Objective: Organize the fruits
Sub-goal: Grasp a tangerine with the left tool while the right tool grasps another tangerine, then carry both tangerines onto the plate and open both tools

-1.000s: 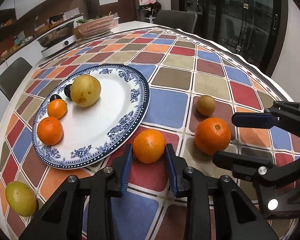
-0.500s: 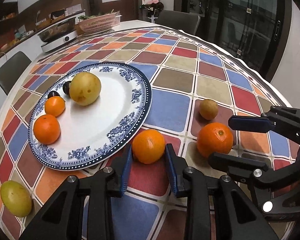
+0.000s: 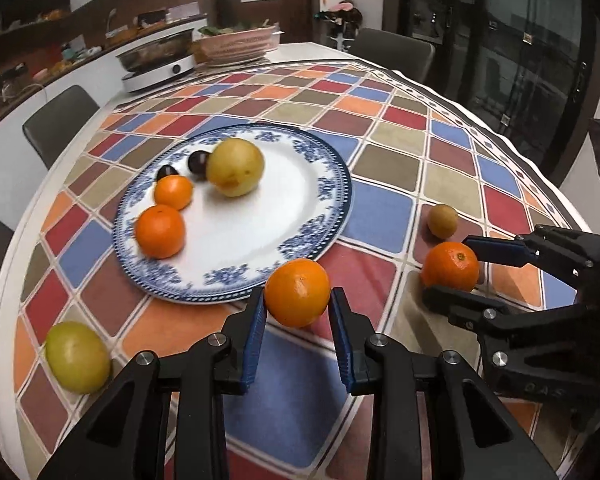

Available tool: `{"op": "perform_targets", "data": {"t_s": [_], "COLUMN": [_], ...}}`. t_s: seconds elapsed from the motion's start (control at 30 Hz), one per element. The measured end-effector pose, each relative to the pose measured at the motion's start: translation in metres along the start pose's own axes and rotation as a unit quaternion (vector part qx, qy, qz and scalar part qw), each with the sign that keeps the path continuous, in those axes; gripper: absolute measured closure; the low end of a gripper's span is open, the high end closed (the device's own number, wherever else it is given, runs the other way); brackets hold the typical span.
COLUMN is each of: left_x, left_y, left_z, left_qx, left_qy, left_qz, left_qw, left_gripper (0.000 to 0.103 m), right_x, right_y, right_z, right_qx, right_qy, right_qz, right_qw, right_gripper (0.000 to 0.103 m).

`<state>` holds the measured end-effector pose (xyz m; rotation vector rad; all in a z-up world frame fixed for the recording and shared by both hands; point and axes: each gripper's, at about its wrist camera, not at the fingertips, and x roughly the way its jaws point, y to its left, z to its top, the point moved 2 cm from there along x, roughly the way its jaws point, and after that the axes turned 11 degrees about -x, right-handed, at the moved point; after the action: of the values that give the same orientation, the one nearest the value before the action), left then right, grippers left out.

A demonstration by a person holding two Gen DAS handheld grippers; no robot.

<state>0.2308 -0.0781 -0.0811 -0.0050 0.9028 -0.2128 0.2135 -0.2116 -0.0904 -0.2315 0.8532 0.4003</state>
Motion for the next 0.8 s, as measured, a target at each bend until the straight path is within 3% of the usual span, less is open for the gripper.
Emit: {"op": "perform_targets", "data": {"t_s": [0.07,0.2,0.47,0.8], "left_x": [-0.004,-0.011,-0.028,-0.046], "left_y": [0.003,0.009,0.02,0.032], "left_z": [0.0,-0.001,0.001,0.034], "left_qx": [-0.001,-0.003,-0.013,-0.011], "left_qy": [-0.004,-0.006,-0.015,-0.048], "left_qz": [0.003,0.005,0.004,0.013], "left_qw": [1.0,1.0,0.9998,0.9987], "left_gripper": [0.071,0.071,0.071,0.071], "right_x": [0.002,0.003,-0.007,-0.028], "right_y": [0.001,0.003,0.009,0.013], "right_z": [0.0,0.002,0.012,0.057], "right_qx": [-0.001,-0.004,-0.006,-0.014], "right_qy": [0.003,0.011,0.005,-0.029], "right_qz": [-0.004,-0.005,-0.013,-0.002], "right_qw": [1.0,1.0,1.0,0.999], "right_gripper": [0.047,0.061,0.062,0.062]}}
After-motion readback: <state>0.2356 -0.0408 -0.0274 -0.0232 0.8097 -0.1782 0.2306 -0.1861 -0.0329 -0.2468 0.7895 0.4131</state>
